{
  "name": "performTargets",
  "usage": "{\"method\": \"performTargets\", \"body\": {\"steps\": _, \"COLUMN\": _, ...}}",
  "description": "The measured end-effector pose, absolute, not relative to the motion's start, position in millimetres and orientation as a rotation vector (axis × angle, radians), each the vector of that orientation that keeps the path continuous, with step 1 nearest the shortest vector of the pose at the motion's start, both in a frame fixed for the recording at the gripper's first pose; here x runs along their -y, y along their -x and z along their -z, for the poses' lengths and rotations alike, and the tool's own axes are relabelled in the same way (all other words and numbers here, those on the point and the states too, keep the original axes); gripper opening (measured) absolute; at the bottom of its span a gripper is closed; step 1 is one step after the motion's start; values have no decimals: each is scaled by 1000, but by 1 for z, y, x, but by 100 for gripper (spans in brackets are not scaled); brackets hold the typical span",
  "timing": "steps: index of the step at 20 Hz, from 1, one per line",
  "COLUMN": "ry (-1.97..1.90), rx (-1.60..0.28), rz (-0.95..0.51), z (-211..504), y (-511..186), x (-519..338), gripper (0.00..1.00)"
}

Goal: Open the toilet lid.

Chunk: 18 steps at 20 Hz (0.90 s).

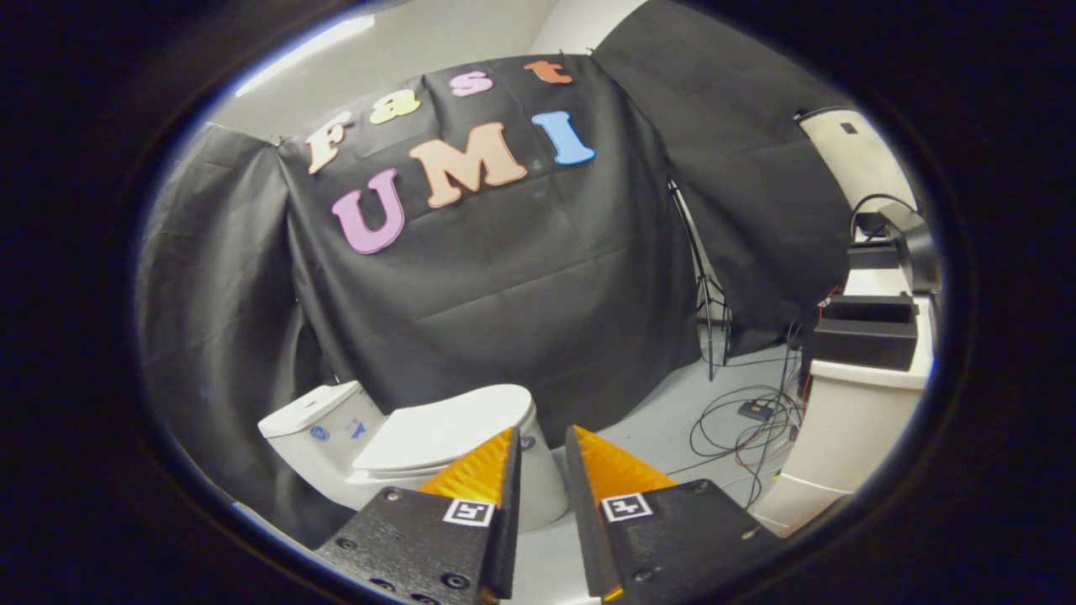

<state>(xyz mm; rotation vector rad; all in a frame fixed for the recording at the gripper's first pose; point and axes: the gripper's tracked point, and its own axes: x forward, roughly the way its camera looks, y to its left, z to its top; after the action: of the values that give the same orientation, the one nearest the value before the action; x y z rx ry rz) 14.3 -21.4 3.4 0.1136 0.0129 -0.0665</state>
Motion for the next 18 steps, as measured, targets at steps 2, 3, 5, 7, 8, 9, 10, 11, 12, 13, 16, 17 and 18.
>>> {"method": "performTargets", "body": {"steps": 2, "ry": -124, "rx": -9, "rz": 75, "z": -9, "y": -31, "x": 16, "gripper": 31}}
{"method": "performTargets", "body": {"steps": 3, "ry": -134, "rx": -1, "rz": 81, "z": -15, "y": -41, "x": 12, "gripper": 31}}
{"method": "performTargets", "body": {"steps": 5, "ry": -164, "rx": 39, "rz": 74, "z": -25, "y": -65, "x": 4, "gripper": 31}}
{"method": "performTargets", "body": {"steps": 7, "ry": -221, "rx": 43, "rz": 65, "z": -25, "y": -91, "x": -5, "gripper": 31}}
{"method": "performTargets", "body": {"steps": 8, "ry": -250, "rx": 43, "rz": 41, "z": -21, "y": -106, "x": -13, "gripper": 34}}
{"method": "performTargets", "body": {"steps": 9, "ry": -281, "rx": 46, "rz": 21, "z": -19, "y": -118, "x": -20, "gripper": 34}}
{"method": "performTargets", "body": {"steps": 10, "ry": -316, "rx": 47, "rz": 6, "z": -15, "y": -131, "x": -23, "gripper": 34}}
{"method": "performTargets", "body": {"steps": 11, "ry": -359, "rx": 46, "rz": 0, "z": -11, "y": -146, "x": -25, "gripper": 35}}
{"method": "performTargets", "body": {"steps": 12, "ry": -416, "rx": 41, "rz": 3, "z": -4, "y": -159, "x": -26, "gripper": 36}}
{"method": "performTargets", "body": {"steps": 13, "ry": -471, "rx": 43, "rz": 18, "z": 1, "y": -172, "x": -24, "gripper": 36}}
{"method": "performTargets", "body": {"steps": 16, "ry": -633, "rx": 83, "rz": 29, "z": 19, "y": -198, "x": -25, "gripper": 36}}
{"method": "performTargets", "body": {"steps": 17, "ry": -678, "rx": 94, "rz": 67, "z": 27, "y": -207, "x": -18, "gripper": 36}}
{"method": "performTargets", "body": {"steps": 18, "ry": -734, "rx": 113, "rz": 79, "z": 31, "y": -216, "x": -14, "gripper": 36}}
